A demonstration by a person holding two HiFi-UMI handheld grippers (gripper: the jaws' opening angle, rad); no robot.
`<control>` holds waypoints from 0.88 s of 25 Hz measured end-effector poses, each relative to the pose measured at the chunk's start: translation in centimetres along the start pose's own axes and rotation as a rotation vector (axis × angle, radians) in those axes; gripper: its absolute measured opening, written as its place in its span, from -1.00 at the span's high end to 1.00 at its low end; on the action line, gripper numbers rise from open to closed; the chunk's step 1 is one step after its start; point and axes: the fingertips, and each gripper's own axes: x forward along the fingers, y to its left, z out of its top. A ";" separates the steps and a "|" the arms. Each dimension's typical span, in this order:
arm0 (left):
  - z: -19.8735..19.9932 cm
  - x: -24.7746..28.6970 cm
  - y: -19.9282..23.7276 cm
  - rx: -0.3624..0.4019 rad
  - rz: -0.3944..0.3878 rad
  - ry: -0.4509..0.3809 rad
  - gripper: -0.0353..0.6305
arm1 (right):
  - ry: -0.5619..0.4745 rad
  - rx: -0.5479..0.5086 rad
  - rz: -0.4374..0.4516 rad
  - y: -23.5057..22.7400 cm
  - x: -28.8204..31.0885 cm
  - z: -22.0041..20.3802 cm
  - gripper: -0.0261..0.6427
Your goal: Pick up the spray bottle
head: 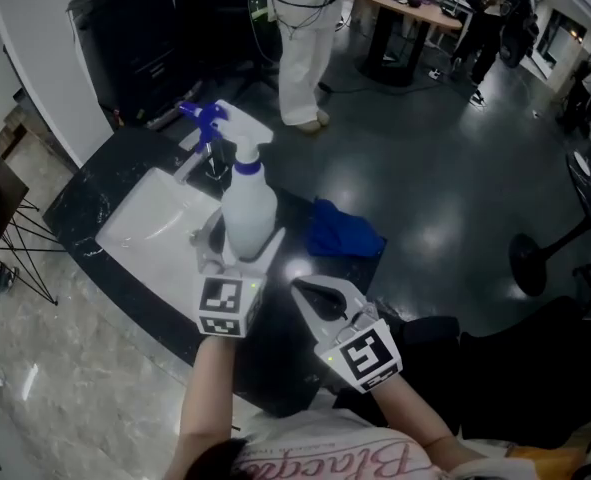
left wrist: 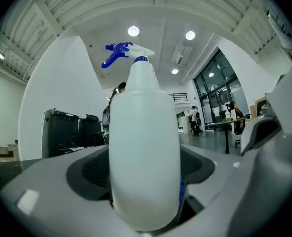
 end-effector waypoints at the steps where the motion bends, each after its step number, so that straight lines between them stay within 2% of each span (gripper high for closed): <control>1: 0.5 -0.7 -0.4 0.007 0.000 -0.007 -0.31 | -0.004 0.003 -0.006 0.0 -0.4 0.2 0.91; 4: 2.1 -2.8 -1.5 0.015 -0.004 -0.036 -0.31 | -0.024 0.015 -0.022 0.1 -1.6 1.2 0.91; 9: 3.9 -6.0 -2.8 -0.011 -0.003 -0.054 -0.31 | -0.062 -0.026 -0.036 0.6 -3.4 3.0 0.92; 14: 4.6 -8.9 -4.0 0.021 0.009 -0.058 -0.31 | -0.064 -0.034 -0.040 1.0 -4.1 3.1 0.92; 22: 6.0 -11.9 -5.7 0.059 -0.014 -0.081 -0.31 | -0.102 -0.041 -0.048 1.4 -5.4 4.0 0.92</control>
